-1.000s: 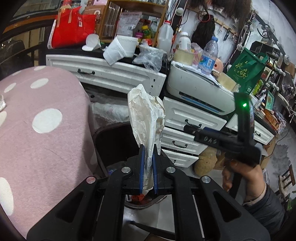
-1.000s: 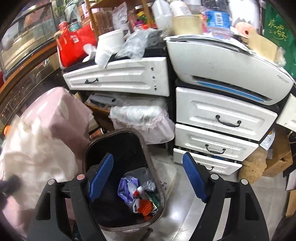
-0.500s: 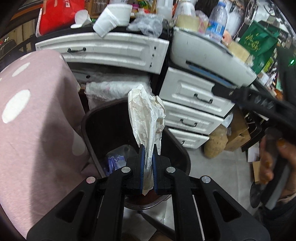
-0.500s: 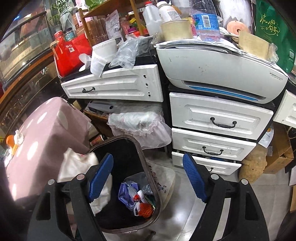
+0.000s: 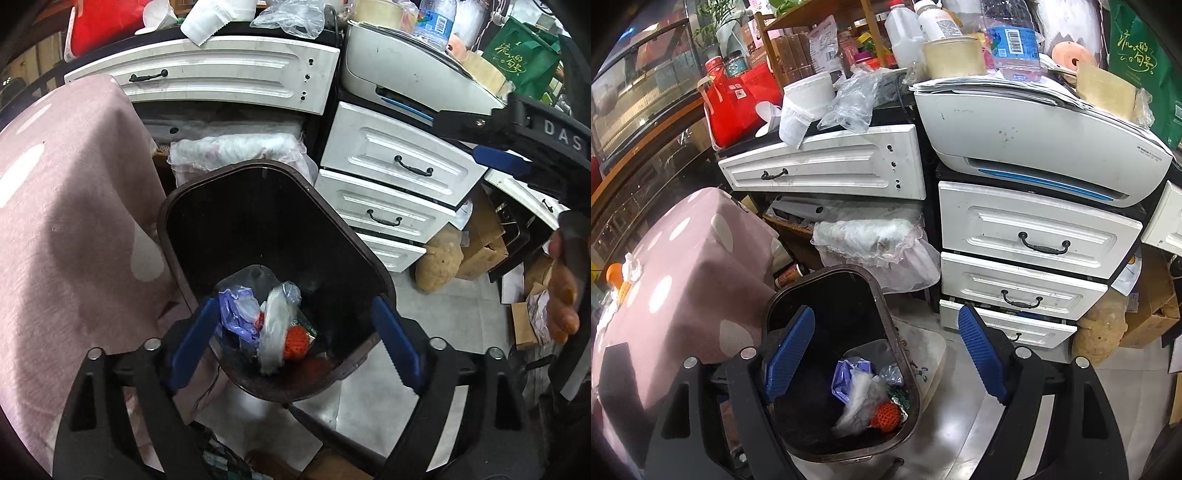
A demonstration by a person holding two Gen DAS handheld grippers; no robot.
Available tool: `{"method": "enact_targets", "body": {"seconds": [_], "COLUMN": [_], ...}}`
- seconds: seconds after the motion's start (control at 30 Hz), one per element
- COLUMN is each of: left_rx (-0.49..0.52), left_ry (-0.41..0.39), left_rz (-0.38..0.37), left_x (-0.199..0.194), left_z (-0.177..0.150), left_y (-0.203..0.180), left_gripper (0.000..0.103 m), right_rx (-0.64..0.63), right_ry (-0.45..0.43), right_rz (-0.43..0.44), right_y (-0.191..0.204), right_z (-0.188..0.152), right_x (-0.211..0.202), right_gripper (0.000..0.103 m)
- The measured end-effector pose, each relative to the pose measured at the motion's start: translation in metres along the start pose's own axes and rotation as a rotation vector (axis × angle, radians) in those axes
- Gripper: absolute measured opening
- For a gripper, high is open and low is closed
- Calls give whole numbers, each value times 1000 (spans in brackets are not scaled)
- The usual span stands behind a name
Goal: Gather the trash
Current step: 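Open both tools to drop the paper and plastic bag into the bin, then move both tools back over the table toward the orange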
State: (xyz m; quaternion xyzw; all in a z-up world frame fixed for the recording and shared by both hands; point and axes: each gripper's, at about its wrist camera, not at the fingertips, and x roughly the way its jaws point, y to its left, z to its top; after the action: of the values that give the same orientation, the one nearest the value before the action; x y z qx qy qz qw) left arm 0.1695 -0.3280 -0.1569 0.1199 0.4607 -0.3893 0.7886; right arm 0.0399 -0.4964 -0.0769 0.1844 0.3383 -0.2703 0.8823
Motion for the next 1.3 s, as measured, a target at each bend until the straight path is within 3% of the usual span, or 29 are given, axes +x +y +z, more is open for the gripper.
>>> {"method": "enact_targets", "body": {"seconds": [0.3,0.73,0.97,1.3], "left_rx": [27,42,-38,-243], "left_ry": [-20,-228,-303,-382], "left_rz": [10,64,141,294], "left_x": [-24,-122,-163,-215], "left_z": [-5,-6,-7,-21], "left_y": [-2,14,53,131], "left_gripper": [92,95,96,96], "right_rx": [-31,-135,-231,-361], "right_ry": [12,-21,-28,-18], "right_rz": [14,123,226,397], "right_y": [13,65,119,205], "right_z": [-1,6,8,8], "right_x": [2,-16,-23,-22], "right_gripper": [81,83,83,83]}}
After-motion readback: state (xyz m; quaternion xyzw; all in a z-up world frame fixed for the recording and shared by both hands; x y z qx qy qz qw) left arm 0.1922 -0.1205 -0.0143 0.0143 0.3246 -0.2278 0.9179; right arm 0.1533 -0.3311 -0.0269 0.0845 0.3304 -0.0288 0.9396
